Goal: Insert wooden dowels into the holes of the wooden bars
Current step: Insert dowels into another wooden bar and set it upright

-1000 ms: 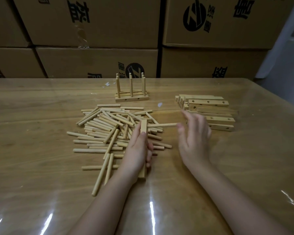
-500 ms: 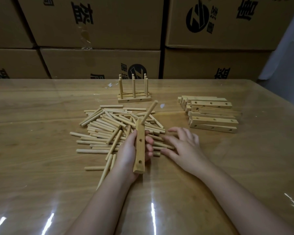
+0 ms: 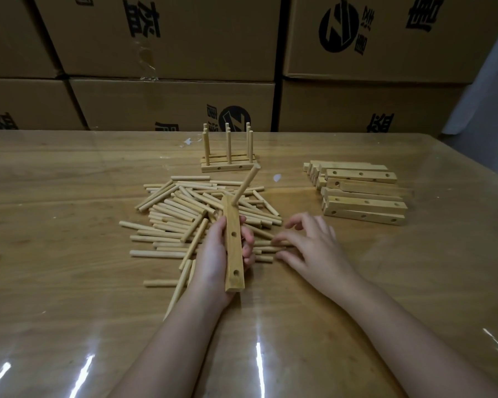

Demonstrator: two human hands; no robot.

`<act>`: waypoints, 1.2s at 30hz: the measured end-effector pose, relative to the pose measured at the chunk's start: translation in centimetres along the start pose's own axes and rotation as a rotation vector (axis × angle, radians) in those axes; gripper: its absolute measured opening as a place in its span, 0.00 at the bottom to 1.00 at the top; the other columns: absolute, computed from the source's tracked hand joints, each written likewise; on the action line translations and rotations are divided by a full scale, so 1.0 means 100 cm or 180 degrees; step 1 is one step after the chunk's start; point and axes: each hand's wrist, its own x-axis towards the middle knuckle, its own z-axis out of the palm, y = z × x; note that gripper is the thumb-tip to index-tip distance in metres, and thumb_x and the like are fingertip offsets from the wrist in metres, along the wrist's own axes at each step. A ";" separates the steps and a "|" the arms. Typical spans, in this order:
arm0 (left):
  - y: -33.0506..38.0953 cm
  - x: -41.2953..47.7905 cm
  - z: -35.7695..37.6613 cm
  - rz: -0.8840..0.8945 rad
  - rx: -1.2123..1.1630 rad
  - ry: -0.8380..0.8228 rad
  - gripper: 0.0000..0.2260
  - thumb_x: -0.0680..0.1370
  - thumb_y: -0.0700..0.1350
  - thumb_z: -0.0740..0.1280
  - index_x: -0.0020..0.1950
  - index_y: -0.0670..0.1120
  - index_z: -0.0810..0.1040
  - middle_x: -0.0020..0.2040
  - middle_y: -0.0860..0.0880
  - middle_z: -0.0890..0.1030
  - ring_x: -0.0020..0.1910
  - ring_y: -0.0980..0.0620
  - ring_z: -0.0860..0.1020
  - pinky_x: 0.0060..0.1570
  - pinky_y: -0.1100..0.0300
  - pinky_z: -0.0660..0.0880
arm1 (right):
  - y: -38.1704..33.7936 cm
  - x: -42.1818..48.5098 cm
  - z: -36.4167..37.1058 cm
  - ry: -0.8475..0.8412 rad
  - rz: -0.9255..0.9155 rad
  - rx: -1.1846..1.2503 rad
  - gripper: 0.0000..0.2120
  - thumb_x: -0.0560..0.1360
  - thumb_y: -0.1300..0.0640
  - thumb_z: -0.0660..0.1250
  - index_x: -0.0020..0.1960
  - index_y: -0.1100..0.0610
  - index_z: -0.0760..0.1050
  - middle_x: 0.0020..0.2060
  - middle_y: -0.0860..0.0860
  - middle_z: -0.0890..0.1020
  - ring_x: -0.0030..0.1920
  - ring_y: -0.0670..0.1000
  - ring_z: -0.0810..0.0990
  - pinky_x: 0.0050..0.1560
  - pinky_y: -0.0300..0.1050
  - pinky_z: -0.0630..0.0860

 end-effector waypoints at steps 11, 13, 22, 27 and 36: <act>-0.002 -0.001 0.000 0.0005 0.0123 0.0068 0.15 0.81 0.51 0.55 0.49 0.43 0.76 0.27 0.49 0.70 0.21 0.55 0.67 0.19 0.64 0.64 | 0.000 0.001 0.008 0.0008 0.0029 -0.0075 0.09 0.76 0.49 0.64 0.52 0.52 0.77 0.50 0.46 0.70 0.53 0.47 0.65 0.50 0.40 0.58; -0.001 -0.001 0.000 0.0000 0.0104 0.0045 0.15 0.81 0.51 0.55 0.49 0.43 0.77 0.27 0.49 0.70 0.22 0.55 0.67 0.19 0.64 0.64 | 0.002 0.002 0.009 0.0052 0.0172 0.0088 0.08 0.77 0.53 0.62 0.53 0.53 0.75 0.49 0.45 0.71 0.54 0.47 0.68 0.53 0.40 0.63; -0.003 -0.002 -0.001 0.0044 0.0268 0.0099 0.18 0.81 0.53 0.57 0.49 0.43 0.82 0.28 0.49 0.71 0.22 0.55 0.69 0.20 0.65 0.66 | 0.003 -0.001 0.001 0.0180 0.0408 0.1211 0.17 0.80 0.62 0.54 0.64 0.46 0.69 0.36 0.41 0.73 0.44 0.41 0.70 0.43 0.35 0.65; -0.002 -0.002 -0.002 0.0018 0.0200 0.0118 0.18 0.81 0.53 0.58 0.48 0.44 0.83 0.28 0.49 0.72 0.23 0.55 0.69 0.21 0.64 0.67 | 0.004 -0.001 -0.002 0.0339 0.0600 0.1617 0.13 0.80 0.61 0.55 0.57 0.51 0.75 0.45 0.34 0.72 0.53 0.38 0.69 0.48 0.21 0.61; -0.003 -0.004 -0.001 -0.0125 0.0368 0.0040 0.18 0.81 0.53 0.58 0.54 0.42 0.80 0.29 0.49 0.73 0.23 0.55 0.70 0.22 0.65 0.68 | 0.000 0.000 0.001 0.0263 0.0044 0.1370 0.07 0.78 0.54 0.60 0.43 0.52 0.73 0.39 0.38 0.69 0.46 0.42 0.67 0.47 0.29 0.61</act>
